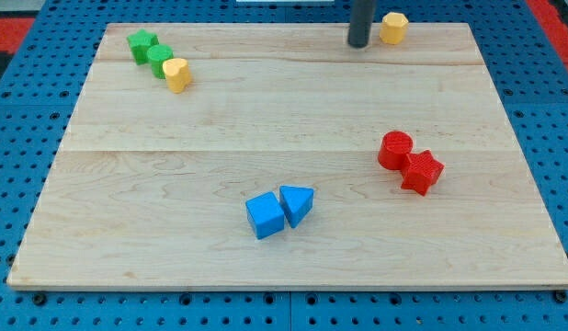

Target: Move the yellow heart towards the right

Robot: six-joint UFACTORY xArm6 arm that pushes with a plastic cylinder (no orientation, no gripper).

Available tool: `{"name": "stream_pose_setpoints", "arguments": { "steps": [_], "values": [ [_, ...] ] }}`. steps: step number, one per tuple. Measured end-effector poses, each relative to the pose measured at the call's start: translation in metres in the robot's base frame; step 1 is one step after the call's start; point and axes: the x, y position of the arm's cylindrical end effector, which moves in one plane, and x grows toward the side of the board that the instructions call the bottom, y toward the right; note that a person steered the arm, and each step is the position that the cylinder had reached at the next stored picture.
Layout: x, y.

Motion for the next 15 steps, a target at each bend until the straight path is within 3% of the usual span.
{"name": "stream_pose_setpoints", "arguments": {
  "steps": [1,2,4,5,6,7,8,9,10,11,12,13,15],
  "values": [
    [0.047,-0.110],
    [0.049,-0.228],
    [0.096,-0.304],
    [0.061,-0.334],
    [0.050,-0.315],
    [0.081,-0.215],
    [0.087,-0.191],
    [0.085,-0.274],
    [0.061,-0.303],
    [0.059,-0.222],
    [0.058,-0.217],
    [0.052,-0.250],
    [0.029,-0.177]
  ]
}}
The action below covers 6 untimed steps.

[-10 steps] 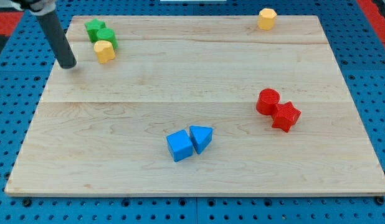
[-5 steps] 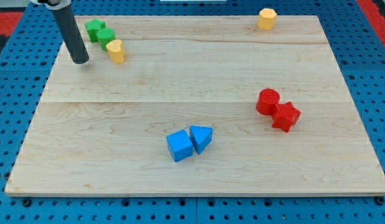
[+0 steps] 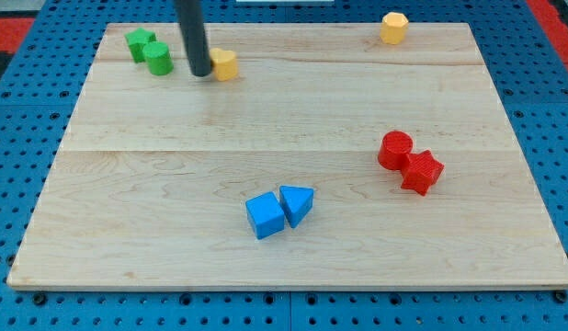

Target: Move the yellow heart towards the right

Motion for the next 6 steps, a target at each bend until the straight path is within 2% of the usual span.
{"name": "stream_pose_setpoints", "arguments": {
  "steps": [1,2,3,4,5,6],
  "values": [
    [-0.001,0.078],
    [-0.002,0.071],
    [-0.017,0.004],
    [-0.037,-0.012],
    [-0.047,0.040],
    [-0.036,0.096]
  ]
}}
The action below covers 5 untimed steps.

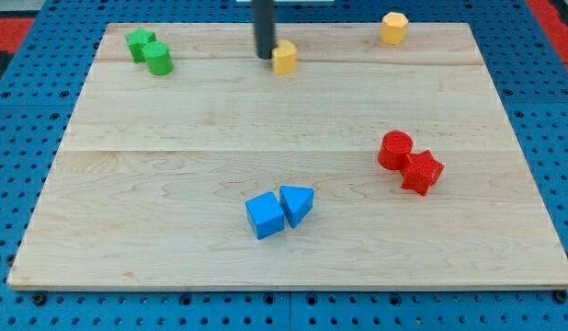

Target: Move the yellow heart towards the right

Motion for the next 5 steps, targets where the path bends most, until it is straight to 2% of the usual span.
{"name": "stream_pose_setpoints", "arguments": {
  "steps": [1,2,3,4,5],
  "values": [
    [0.046,0.037],
    [0.066,0.054],
    [0.092,0.112],
    [0.084,0.233],
    [-0.002,0.302]
  ]
}}
